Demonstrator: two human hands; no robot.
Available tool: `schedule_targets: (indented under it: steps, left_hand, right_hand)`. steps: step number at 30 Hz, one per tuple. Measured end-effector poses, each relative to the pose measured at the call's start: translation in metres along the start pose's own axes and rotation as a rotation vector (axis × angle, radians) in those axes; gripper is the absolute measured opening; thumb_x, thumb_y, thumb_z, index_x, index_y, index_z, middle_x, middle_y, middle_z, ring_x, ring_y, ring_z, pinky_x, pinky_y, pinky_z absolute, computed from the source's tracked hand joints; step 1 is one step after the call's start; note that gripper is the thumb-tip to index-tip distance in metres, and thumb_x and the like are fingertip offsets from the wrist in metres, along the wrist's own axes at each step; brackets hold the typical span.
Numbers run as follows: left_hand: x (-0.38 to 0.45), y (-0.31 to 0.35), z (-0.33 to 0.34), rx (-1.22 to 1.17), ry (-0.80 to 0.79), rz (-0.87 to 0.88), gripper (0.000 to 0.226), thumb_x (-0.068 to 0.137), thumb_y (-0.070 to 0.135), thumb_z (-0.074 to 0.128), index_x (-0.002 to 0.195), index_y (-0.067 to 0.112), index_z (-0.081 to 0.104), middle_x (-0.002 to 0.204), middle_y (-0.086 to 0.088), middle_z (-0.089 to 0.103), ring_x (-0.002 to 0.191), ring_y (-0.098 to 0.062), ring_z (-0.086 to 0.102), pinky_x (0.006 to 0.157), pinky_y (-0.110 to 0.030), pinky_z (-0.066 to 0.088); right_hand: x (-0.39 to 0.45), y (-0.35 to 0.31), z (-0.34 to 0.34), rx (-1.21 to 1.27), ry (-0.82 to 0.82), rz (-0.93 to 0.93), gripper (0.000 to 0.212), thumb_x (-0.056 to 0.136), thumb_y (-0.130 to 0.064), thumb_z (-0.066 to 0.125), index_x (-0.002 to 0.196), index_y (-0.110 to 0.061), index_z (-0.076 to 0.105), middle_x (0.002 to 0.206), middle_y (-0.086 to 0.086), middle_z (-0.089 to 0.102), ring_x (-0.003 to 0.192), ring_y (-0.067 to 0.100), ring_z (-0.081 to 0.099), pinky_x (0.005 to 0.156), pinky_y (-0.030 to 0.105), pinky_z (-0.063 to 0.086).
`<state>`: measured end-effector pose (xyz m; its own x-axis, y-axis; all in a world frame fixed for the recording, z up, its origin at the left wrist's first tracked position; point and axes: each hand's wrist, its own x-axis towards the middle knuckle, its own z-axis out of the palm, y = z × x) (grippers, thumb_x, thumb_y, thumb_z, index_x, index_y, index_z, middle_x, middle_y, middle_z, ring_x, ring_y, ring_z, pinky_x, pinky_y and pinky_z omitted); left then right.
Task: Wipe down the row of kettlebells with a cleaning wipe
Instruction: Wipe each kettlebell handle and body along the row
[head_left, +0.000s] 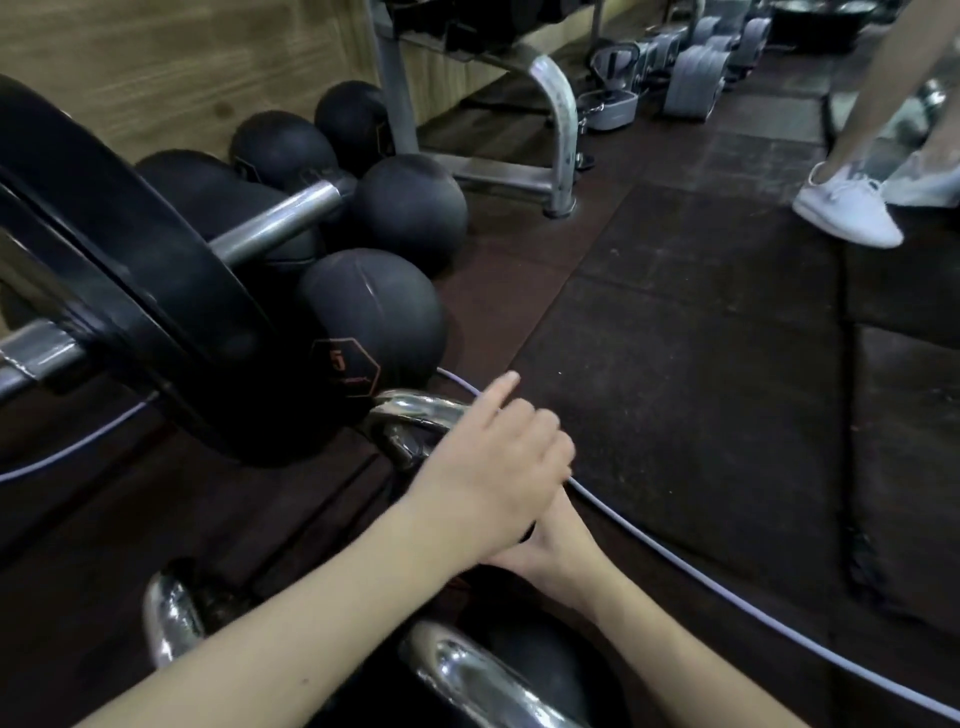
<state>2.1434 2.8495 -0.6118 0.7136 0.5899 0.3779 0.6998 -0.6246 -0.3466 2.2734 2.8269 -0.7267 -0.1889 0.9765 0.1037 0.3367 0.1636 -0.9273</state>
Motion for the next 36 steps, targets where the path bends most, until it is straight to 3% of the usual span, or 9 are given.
schedule_targets:
  steps: [5, 8, 14, 18, 22, 25, 30, 34, 36]
  left_hand:
    - [0.002, -0.011, -0.011, -0.092, -0.028, -0.084, 0.029, 0.099, 0.029, 0.043, 0.088, 0.019, 0.068, 0.083, -0.001, 0.061, 0.083, -0.028, 0.061, 0.112, -0.054, 0.046]
    - [-0.022, -0.046, -0.017, -0.291, -0.052, -0.281, 0.026, 0.096, 0.033, 0.040, 0.083, 0.024, 0.061, 0.085, -0.002, 0.060, 0.080, -0.033, 0.059, 0.083, -0.052, 0.053]
    - [-0.039, -0.088, -0.008, -1.126, -0.156, -1.376, 0.045, 0.107, 0.035, 0.035, 0.080, 0.014, 0.065, 0.087, -0.005, 0.069, 0.095, -0.027, 0.060, 0.081, -0.037, 0.040]
    - [-0.030, -0.078, -0.018, -0.713, -0.121, -0.961, 0.036, 0.107, 0.025, 0.034, 0.083, 0.017, 0.059, 0.100, -0.022, 0.069, 0.097, -0.042, 0.064, 0.085, -0.048, 0.052]
    - [0.003, -0.028, -0.038, -0.054, -0.216, -0.214, 0.033, 0.088, 0.027, 0.033, 0.078, 0.020, 0.064, 0.077, -0.007, 0.063, 0.070, -0.035, 0.061, 0.057, -0.038, 0.041]
    - [0.015, 0.013, -0.027, -0.026, -0.360, 0.011, 0.041, 0.087, 0.026, 0.028, 0.086, 0.022, 0.068, 0.086, 0.000, 0.059, 0.084, -0.027, 0.057, 0.075, -0.042, 0.041]
    - [-0.003, -0.002, -0.012, -0.089, -0.178, -0.022, 0.026, 0.095, 0.026, 0.045, 0.103, 0.019, 0.069, 0.094, 0.001, 0.061, 0.094, -0.024, 0.059, 0.112, -0.049, 0.044]
    - [-0.022, -0.035, -0.020, -0.246, -0.092, -0.292, 0.024, 0.102, 0.036, 0.039, 0.095, 0.024, 0.059, 0.091, -0.001, 0.059, 0.088, -0.030, 0.058, 0.093, -0.049, 0.046]
    - [-0.033, -0.054, -0.022, -0.446, -0.042, -0.604, 0.034, 0.103, 0.033, 0.032, 0.091, 0.020, 0.061, 0.090, -0.005, 0.061, 0.087, -0.033, 0.057, 0.083, -0.046, 0.047]
  right_hand:
    - [0.001, 0.003, 0.001, 0.023, 0.010, -0.027, 0.102, 0.065, -0.053, 0.098, 0.150, -0.030, 0.046, 0.148, -0.012, 0.053, 0.141, 0.006, 0.050, 0.114, 0.034, 0.047]
    - [0.000, 0.006, 0.001, 0.005, 0.006, -0.070, 0.100, 0.065, -0.049, 0.098, 0.150, -0.040, 0.046, 0.149, -0.013, 0.050, 0.141, 0.007, 0.047, 0.115, 0.020, 0.039]
    - [0.000, 0.000, -0.001, 0.033, -0.007, -0.075, 0.090, 0.067, -0.048, 0.097, 0.141, -0.055, 0.046, 0.142, -0.017, 0.051, 0.136, 0.010, 0.049, 0.110, 0.019, 0.042]
    - [0.000, 0.003, -0.001, 0.045, -0.001, -0.080, 0.091, 0.066, -0.049, 0.097, 0.142, -0.053, 0.047, 0.144, -0.015, 0.051, 0.138, 0.011, 0.049, 0.112, 0.023, 0.042]
    - [0.001, 0.006, 0.001, 0.028, 0.000, -0.019, 0.104, 0.061, -0.054, 0.097, 0.150, -0.036, 0.045, 0.147, -0.014, 0.051, 0.137, 0.003, 0.049, 0.113, 0.022, 0.041]
    - [0.001, 0.005, 0.003, 0.046, -0.051, 0.004, 0.099, 0.062, -0.051, 0.089, 0.145, -0.013, 0.050, 0.139, -0.007, 0.059, 0.129, -0.005, 0.055, 0.104, 0.020, 0.048]
    - [0.003, 0.005, 0.002, 0.037, -0.012, -0.018, 0.095, 0.066, -0.053, 0.096, 0.146, -0.028, 0.050, 0.141, -0.011, 0.057, 0.135, 0.011, 0.055, 0.107, 0.032, 0.051]
    - [0.003, 0.008, 0.003, 0.056, 0.014, -0.037, 0.104, 0.060, -0.056, 0.098, 0.148, -0.038, 0.045, 0.147, -0.009, 0.053, 0.139, 0.012, 0.051, 0.116, 0.037, 0.045]
    - [0.001, 0.009, 0.003, 0.053, 0.013, -0.034, 0.098, 0.061, -0.052, 0.098, 0.145, -0.039, 0.049, 0.144, -0.009, 0.053, 0.136, 0.012, 0.052, 0.114, 0.035, 0.046]
